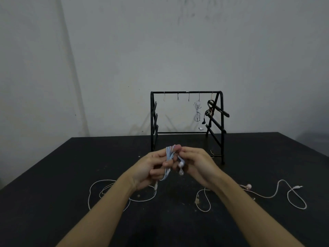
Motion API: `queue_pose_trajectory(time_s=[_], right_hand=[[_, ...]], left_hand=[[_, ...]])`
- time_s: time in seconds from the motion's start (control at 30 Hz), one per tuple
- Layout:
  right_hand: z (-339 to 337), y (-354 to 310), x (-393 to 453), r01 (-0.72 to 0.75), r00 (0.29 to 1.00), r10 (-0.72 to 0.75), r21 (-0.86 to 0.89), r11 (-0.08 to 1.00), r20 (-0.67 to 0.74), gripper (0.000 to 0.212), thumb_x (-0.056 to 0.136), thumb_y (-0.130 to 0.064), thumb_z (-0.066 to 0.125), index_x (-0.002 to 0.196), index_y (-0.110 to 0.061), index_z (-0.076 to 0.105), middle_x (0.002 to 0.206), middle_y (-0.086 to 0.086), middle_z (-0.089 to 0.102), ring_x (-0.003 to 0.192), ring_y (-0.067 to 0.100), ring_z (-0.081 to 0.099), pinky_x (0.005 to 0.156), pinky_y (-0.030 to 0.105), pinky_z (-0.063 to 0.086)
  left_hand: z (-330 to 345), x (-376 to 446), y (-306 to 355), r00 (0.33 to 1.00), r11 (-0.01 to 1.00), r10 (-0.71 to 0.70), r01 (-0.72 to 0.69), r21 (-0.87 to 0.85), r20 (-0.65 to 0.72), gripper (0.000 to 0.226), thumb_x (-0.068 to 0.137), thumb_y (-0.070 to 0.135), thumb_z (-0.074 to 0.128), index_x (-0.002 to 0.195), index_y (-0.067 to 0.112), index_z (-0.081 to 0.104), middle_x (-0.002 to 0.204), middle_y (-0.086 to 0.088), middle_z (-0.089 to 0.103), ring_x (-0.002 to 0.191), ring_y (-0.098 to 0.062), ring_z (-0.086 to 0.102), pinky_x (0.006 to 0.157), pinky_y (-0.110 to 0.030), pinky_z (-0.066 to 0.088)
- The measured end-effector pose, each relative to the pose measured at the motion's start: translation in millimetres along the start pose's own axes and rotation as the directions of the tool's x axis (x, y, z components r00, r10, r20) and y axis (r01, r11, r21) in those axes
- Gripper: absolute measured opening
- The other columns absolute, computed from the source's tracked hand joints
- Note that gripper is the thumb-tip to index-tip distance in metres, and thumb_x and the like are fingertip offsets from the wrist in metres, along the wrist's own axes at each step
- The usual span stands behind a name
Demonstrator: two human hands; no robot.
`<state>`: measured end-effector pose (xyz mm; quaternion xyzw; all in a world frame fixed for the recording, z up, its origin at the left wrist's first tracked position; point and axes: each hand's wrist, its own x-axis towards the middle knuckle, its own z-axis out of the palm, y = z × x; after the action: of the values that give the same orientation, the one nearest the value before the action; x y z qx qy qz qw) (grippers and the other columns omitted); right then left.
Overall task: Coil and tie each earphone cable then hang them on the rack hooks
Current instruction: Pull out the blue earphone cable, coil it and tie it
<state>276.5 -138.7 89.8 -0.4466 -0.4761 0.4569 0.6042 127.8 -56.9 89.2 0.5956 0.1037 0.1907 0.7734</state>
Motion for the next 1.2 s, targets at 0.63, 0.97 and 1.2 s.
queue_pose_trajectory(time_s=[0.63,0.97,1.2], right_hand=[[6,15,4,0.014,0.989,-0.043,-0.199,0.98,-0.14,0.014,0.088,0.0,0.058,0.081,-0.002,0.07,0.06,0.003,0.067,0.052,0.005,0.058,0.049,0.015,0.043],[0,11,3,0.078,0.991,-0.093,-0.142,0.987,-0.101,0.02,0.085,0.0,0.06,0.103,-0.003,0.068,0.074,0.005,0.069,0.066,0.01,0.059,0.059,0.018,0.047],[-4,15,2,0.081,0.991,-0.089,-0.074,0.994,-0.103,0.016,0.085,0.0,0.06,0.097,-0.002,0.071,0.075,0.004,0.07,0.066,0.008,0.059,0.057,0.018,0.047]], left_hand=[[11,8,-2,0.979,0.876,0.115,-0.021,0.482,-0.166,0.036,0.095,0.002,0.042,0.123,0.019,0.057,0.061,-0.002,0.061,0.042,-0.007,0.045,0.046,-0.02,0.036],[13,13,-1,0.945,0.97,0.166,-0.106,0.217,-0.28,0.014,0.083,-0.005,0.055,0.093,-0.002,0.066,0.052,-0.007,0.063,0.037,-0.008,0.053,0.033,-0.013,0.034],[6,22,-5,0.893,0.983,0.157,-0.1,0.152,-0.422,0.029,0.078,-0.008,0.063,0.062,0.007,0.045,0.043,-0.005,0.056,0.032,-0.008,0.05,0.029,-0.013,0.031]])
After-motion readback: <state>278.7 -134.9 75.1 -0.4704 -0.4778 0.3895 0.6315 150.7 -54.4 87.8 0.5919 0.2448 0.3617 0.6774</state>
